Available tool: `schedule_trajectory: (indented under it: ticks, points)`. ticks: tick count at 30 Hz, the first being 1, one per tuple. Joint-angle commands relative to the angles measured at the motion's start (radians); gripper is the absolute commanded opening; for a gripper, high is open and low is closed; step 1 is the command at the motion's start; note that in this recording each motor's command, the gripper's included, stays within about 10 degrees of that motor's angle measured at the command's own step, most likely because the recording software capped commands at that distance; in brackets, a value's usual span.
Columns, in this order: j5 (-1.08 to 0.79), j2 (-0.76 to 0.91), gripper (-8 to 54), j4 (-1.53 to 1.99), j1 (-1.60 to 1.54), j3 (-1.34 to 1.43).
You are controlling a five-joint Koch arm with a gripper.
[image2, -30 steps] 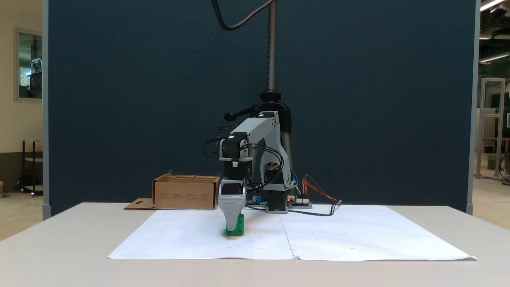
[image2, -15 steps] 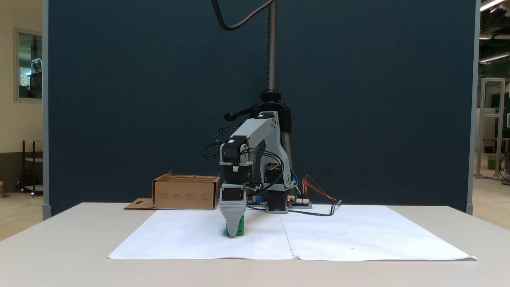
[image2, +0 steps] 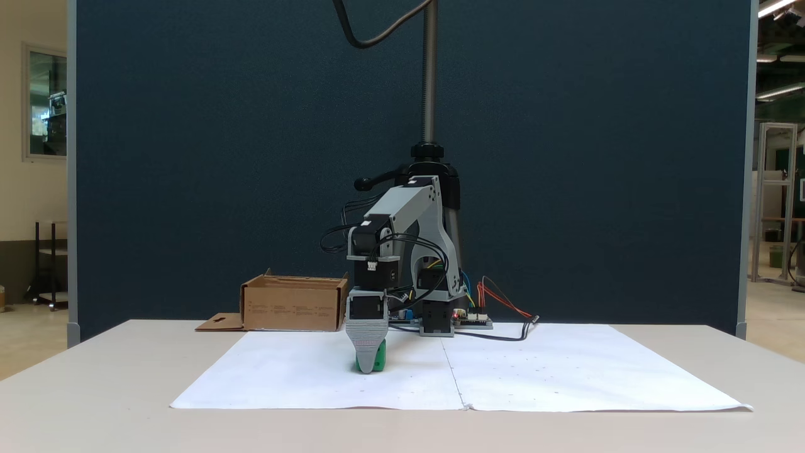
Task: Grasp a green dice and put it in the bin.
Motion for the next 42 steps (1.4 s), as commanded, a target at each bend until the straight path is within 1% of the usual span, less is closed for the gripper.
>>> schedule_trajectory:
  ticks: [1,4,9,13,16,18,22,27,30,35,38,42]
  points:
    - [-0.057,0.017,12.4,-0.015,0.012,-0.002]
    - [-0.025,0.041,12.4,0.003,0.009,-0.002]
    - [0.097,0.164,12.4,0.124,-0.040,-0.028]
    - [0.181,0.212,12.4,0.352,-0.106,-0.196]
    - [0.242,0.213,12.4,0.458,-0.169,-0.393]
    - [0.264,0.213,12.4,0.556,-0.189,-0.474]
    - [0.268,0.212,12.4,0.647,-0.176,-0.525]
    - [0.261,0.222,12.4,0.641,0.015,-0.528]
    - [0.255,0.258,12.4,0.641,0.210,-0.543]
    - [0.245,0.264,12.4,0.638,0.552,-0.598]
    - [0.242,0.247,12.4,0.598,0.790,-0.620]
    - [0.193,0.199,12.4,0.546,0.963,-0.621]
